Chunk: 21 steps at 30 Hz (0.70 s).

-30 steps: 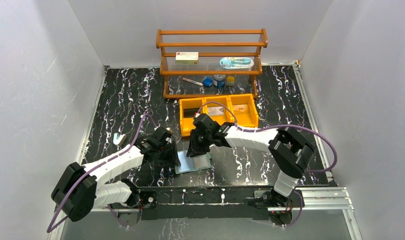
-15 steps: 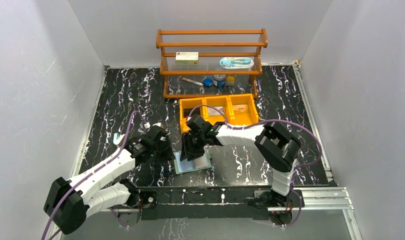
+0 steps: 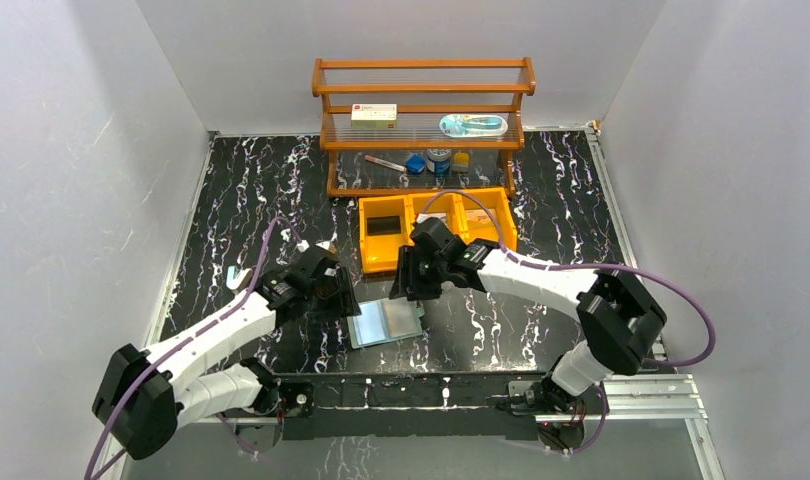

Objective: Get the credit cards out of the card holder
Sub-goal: Remove the credit card from the card holder.

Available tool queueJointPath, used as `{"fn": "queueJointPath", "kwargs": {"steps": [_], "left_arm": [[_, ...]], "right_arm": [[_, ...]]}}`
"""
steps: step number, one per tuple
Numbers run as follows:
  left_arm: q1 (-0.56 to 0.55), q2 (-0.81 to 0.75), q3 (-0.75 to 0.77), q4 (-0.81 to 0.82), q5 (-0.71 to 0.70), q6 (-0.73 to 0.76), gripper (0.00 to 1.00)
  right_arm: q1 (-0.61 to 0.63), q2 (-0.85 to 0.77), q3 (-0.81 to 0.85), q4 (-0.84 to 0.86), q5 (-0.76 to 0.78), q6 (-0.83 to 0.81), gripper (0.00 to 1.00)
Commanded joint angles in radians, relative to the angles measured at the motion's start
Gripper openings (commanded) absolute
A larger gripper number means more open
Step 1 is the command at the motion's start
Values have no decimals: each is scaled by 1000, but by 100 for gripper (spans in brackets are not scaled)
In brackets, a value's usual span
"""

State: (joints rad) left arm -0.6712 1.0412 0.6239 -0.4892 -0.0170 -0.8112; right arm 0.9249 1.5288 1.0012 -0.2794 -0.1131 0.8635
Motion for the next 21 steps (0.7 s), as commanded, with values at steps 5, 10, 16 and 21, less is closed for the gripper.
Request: {"fn": "queueJointPath", "kwargs": {"steps": [5, 10, 16, 21], "left_arm": [[2, 96, 4, 48, 97, 25, 49], [2, 124, -2, 52, 116, 30, 48], [2, 131, -12, 54, 129, 33, 46], [2, 135, -19, 55, 139, 38, 43]], "right_arm": [[-13, 43, -27, -22, -22, 26, 53], [-13, 72, -33, -17, -29, 31, 52], [-12, 111, -42, -21, -27, 38, 52], [-12, 129, -50, -5, -41, 39, 46]]}}
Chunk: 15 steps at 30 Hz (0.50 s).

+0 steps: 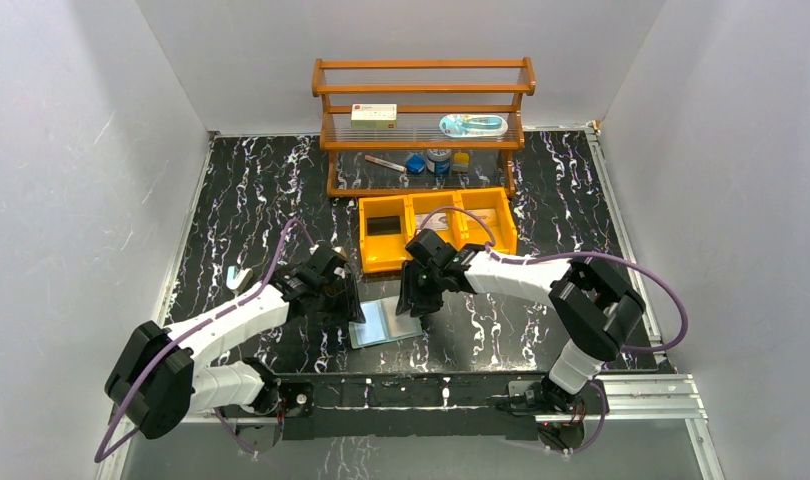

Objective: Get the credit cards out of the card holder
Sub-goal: Remove the credit card from the card holder.

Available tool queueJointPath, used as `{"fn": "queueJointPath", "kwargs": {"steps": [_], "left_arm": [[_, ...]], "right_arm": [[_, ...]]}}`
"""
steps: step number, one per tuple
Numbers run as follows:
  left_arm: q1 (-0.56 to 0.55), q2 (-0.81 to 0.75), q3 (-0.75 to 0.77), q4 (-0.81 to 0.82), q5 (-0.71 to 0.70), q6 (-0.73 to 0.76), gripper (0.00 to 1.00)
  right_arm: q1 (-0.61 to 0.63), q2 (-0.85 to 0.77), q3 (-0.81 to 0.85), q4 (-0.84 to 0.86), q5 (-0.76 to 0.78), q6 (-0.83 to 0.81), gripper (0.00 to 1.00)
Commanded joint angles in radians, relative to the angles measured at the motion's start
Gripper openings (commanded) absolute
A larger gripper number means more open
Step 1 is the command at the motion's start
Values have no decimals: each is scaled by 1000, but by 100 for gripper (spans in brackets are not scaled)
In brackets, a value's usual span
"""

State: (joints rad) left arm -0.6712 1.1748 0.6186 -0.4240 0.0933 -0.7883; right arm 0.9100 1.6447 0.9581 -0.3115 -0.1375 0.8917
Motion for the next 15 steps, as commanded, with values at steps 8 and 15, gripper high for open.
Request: {"fn": "queueJointPath", "kwargs": {"steps": [8, 15], "left_arm": [[2, 17, -29, 7, 51, 15, 39], [2, 11, -37, 5, 49, 18, 39]], "right_arm": [[2, 15, 5, 28, -22, 9, 45], [2, 17, 8, -35, 57, 11, 49]]}}
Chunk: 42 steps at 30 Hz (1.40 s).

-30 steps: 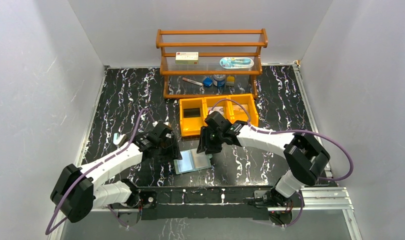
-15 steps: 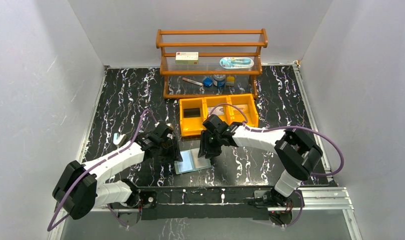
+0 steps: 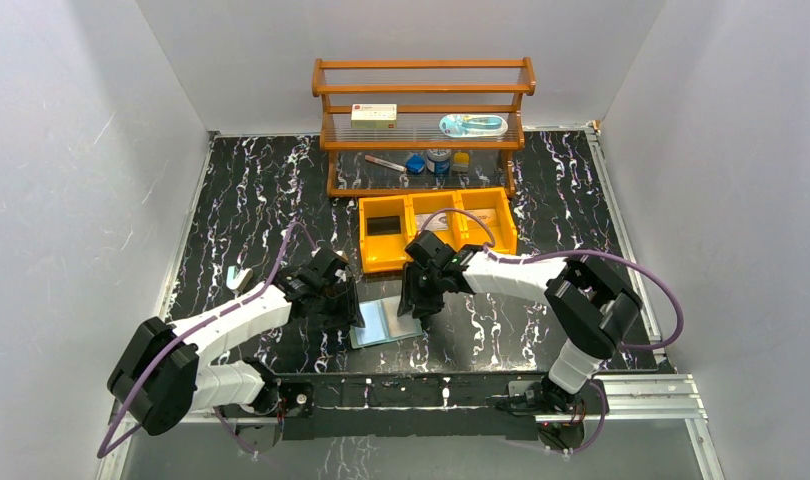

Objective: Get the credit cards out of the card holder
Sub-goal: Remove the credit card from the card holder.

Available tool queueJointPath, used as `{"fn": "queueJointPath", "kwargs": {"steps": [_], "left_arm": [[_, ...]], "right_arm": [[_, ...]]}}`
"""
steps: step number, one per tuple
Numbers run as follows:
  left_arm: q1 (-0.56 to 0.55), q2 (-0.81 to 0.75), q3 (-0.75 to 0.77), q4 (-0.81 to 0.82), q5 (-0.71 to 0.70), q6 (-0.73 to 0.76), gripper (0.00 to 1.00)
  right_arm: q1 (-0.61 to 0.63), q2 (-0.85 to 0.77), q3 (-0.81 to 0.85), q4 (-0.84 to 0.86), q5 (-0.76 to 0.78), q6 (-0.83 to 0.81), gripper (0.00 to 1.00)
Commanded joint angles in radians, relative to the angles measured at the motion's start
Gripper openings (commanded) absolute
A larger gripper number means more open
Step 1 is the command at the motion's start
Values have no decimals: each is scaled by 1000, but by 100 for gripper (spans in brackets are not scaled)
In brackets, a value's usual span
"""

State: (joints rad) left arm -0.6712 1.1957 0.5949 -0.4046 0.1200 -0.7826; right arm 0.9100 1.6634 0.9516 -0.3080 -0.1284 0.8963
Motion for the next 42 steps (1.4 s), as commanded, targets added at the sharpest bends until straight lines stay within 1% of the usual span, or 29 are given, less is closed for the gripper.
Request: {"fn": "queueJointPath", "kwargs": {"steps": [1, 6, 7, 11, 13, 14, 16, 19, 23, 29, 34, 37, 39, 42], "left_arm": [[2, -8, -13, -13, 23, 13, 39], [2, -4, -13, -6, 32, 13, 38], [2, -3, -15, -1, 37, 13, 37], [2, 8, -17, 12, 56, 14, 35], [2, 10, -17, 17, 63, 15, 34], [2, 9, -16, 18, 63, 16, 34], [2, 11, -14, 19, 63, 16, 34], [2, 12, -12, 20, 65, 17, 33], [2, 15, -14, 22, 67, 17, 33], [2, 12, -15, 21, 67, 20, 33], [2, 13, -19, 22, 67, 19, 33], [2, 17, -22, 23, 72, 19, 33], [2, 19, -25, 24, 72, 19, 32], [2, 21, -34, 36, 79, 13, 32]], "right_arm": [[3, -1, 13, -36, 42, 1, 49], [4, 22, 0, 9, -19, -4, 46], [4, 24, 0, 18, -26, -4, 44], [7, 17, 11, 21, -28, -8, 37], [9, 14, 30, 5, -21, -10, 36], [11, 14, 42, -12, -9, -13, 36], [13, 13, 67, -49, 15, -19, 41], [17, 9, 85, -77, 34, -26, 43], [22, 14, 92, -81, 36, -26, 43], [25, 46, 83, -44, 1, -17, 43], [25, 56, 74, -21, -11, -17, 41], [26, 49, 74, -23, 1, -13, 37], [26, 35, 76, -18, -1, -14, 30], [27, 26, 92, -22, -14, -23, 28]]}}
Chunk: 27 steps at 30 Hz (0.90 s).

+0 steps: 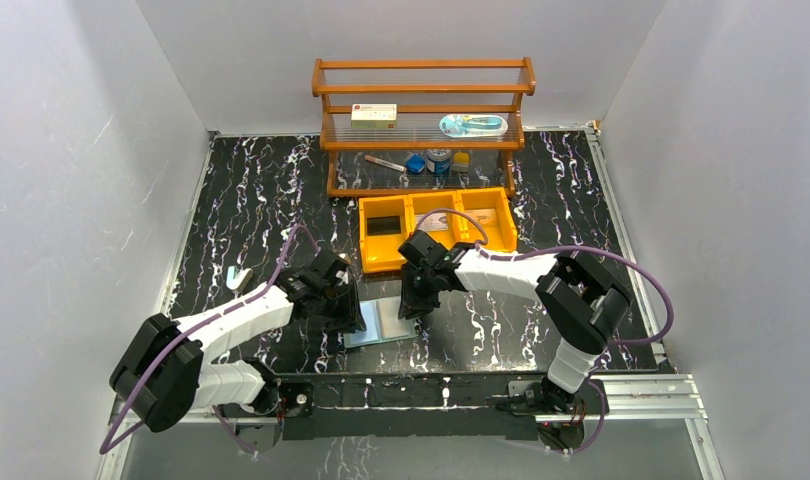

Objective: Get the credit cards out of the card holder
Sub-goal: Remove the credit card from the card holder.

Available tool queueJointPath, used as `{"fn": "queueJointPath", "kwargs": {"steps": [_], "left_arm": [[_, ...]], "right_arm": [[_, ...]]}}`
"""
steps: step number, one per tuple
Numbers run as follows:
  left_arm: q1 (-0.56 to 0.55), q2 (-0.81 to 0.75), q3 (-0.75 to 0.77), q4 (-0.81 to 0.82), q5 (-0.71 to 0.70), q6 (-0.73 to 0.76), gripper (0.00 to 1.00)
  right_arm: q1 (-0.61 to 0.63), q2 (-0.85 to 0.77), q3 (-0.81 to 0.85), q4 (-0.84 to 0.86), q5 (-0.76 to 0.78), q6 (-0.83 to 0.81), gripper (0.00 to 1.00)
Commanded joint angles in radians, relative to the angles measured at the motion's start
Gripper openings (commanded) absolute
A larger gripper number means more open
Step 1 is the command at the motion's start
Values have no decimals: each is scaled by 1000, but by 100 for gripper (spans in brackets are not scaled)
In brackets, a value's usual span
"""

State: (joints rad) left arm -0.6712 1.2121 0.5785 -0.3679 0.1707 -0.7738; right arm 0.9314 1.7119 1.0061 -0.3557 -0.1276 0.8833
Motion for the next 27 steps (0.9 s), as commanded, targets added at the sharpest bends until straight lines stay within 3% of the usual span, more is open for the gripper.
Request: {"fn": "queueJointPath", "kwargs": {"steps": [1, 27], "left_arm": [[2, 8, -20, 4, 31, 4, 32], [2, -3, -10, 2, 16, -2, 32]], "right_arm": [[6, -22, 46, 22, -20, -15, 29], [19, -70, 82, 76, -63, 28, 32]]}}
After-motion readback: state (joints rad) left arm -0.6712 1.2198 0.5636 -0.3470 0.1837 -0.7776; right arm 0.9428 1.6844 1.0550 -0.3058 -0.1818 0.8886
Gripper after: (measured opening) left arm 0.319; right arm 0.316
